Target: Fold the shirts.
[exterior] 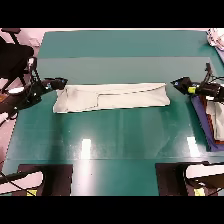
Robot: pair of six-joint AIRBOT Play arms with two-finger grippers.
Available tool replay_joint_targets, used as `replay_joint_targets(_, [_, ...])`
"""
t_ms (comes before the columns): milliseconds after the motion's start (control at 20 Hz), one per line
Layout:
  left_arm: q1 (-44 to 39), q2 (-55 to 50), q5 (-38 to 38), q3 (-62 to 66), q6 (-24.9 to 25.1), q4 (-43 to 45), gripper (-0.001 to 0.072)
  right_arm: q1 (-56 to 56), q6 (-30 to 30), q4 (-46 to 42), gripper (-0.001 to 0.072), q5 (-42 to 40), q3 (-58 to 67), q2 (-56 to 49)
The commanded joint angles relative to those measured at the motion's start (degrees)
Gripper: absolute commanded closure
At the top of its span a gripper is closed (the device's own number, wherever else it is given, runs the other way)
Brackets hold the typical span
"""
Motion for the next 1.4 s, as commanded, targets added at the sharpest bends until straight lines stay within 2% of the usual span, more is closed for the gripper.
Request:
replay_joint_targets(0, [0.0,0.3,-6.1,5.4,-9.1,8.4,0.021,-3.6,0.0,-0.7,0.0301,-0.5,0.5,4.0])
replay_joint_targets(100, [-0.8,0.3,-13.2,9.9,-18.2,18.7,0.0447,-6.5,0.1,-7.3,0.0301,0.8,0.5,8.0])
replay_joint_targets(150, [-1.7,0.3,-16.3,11.9,-21.9,22.3,0.0641,-7.6,0.3,-11.9,0.0301,2.6,0.5,9.6])
replay_joint_targets(200, [-3.1,0.3,-18.4,13.4,-23.5,23.5,0.0685,-8.3,1.6,-17.0,0.0301,4.8,0.5,11.0])
replay_joint_targets(350, [-10.9,0.3,-18.8,16.0,-29.3,27.3,0.0685,-8.9,3.1,-27.2,0.0301,13.5,0.4,12.4])
replay_joint_targets(450, [-17.8,-0.3,-16.7,16.2,-35.4,32.0,0.0686,-8.9,3.1,-26.7,0.0298,15.9,0.4,11.7])
replay_joint_targets(500, [-20.9,-0.9,-15.7,16.3,-38.9,34.3,0.0686,-8.8,3.5,-26.2,0.0251,15.9,0.4,11.2])
replay_joint_targets(550, [-23.8,-1.8,-15.0,16.3,-42.4,36.9,0.0686,-8.9,3.7,-25.1,0.0128,15.8,0.5,10.4])
replay_joint_targets(600, [-26.0,-2.8,-13.8,16.3,-45.7,38.7,0.0686,-8.8,3.7,-24.0,0.0088,16.0,0.4,9.6])
replay_joint_targets(800, [-31.4,-10.1,-11.9,16.3,-55.7,39.2,0.0687,-7.7,4.3,-22.5,0.0085,18.0,2.3,4.9])
replay_joint_targets(1000, [-34.4,-15.1,-10.0,16.3,-62.7,40.3,0.0688,-4.3,5.9,-22.6,0.0072,18.6,9.4,-0.7])
replay_joint_targets(1150, [-34.9,-18.4,-9.9,16.3,-75.7,45.5,0.0688,-1.3,8.0,-22.7,0.0072,19.4,16.0,-5.2])
replay_joint_targets(1350, [-34.9,-19.4,-9.3,16.3,-76.6,45.6,0.0688,0.5,8.9,-22.8,0.0072,19.3,19.9,-7.6])
